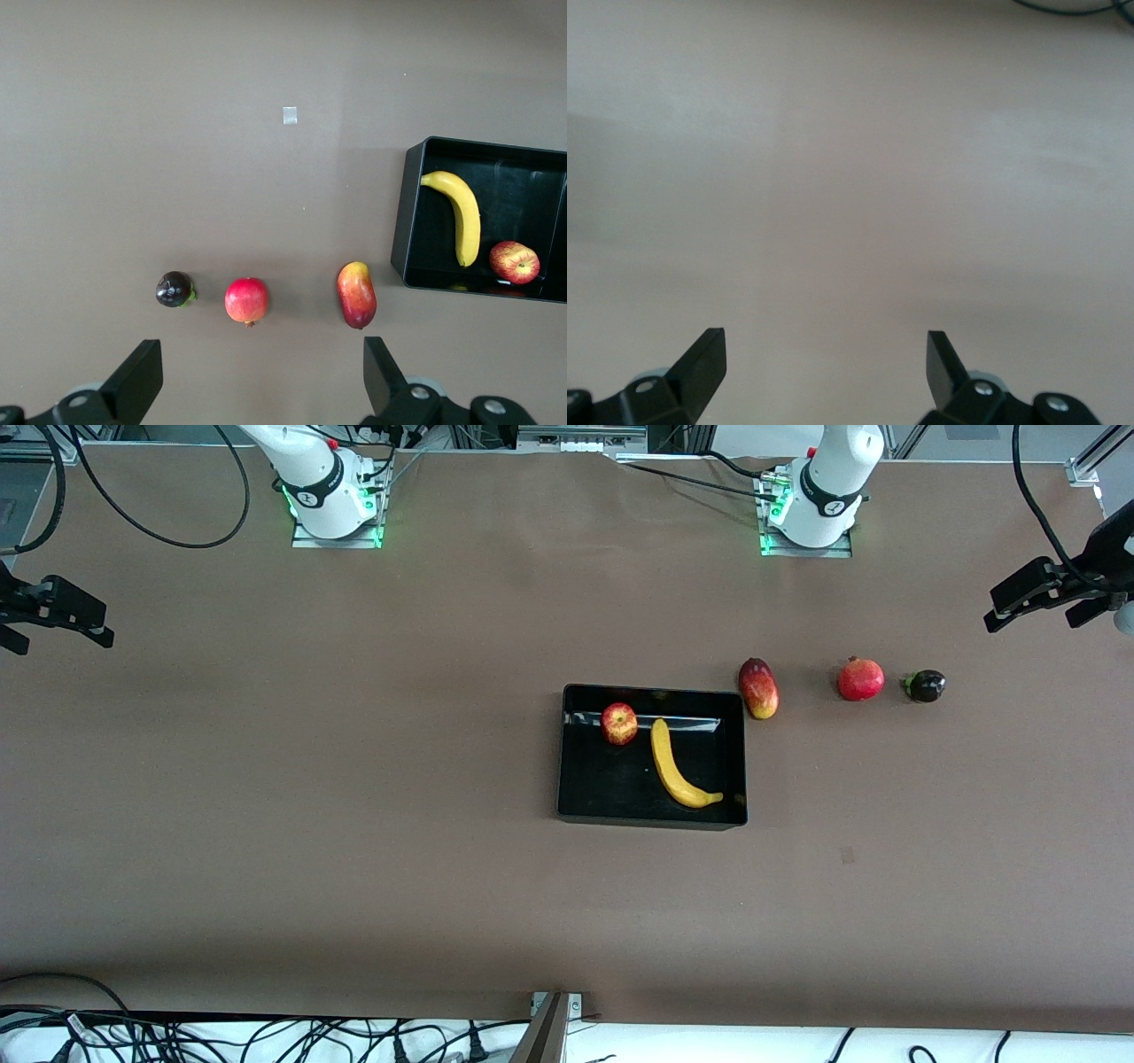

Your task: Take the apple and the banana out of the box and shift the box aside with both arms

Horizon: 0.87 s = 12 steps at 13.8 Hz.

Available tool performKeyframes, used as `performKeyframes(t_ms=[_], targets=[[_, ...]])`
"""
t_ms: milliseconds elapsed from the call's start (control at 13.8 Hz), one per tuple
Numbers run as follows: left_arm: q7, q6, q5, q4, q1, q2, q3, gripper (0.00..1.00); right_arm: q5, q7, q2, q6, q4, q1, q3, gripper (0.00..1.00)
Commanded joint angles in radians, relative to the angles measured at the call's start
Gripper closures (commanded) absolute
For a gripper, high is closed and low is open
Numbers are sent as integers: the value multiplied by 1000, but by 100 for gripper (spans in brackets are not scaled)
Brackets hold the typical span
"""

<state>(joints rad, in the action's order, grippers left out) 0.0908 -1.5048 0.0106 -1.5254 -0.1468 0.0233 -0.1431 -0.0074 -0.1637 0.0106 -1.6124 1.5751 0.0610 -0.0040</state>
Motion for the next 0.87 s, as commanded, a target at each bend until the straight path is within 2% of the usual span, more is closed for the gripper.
performKeyframes(t_ms=[0,794], targets=[[-2,8,-6,-27,-8,26,-3,0,33,85,15,23,-29,0,-2,0],[12,5,-6,-33,-11,18,-4,0,33,95,15,26,-29,2,-4,0]])
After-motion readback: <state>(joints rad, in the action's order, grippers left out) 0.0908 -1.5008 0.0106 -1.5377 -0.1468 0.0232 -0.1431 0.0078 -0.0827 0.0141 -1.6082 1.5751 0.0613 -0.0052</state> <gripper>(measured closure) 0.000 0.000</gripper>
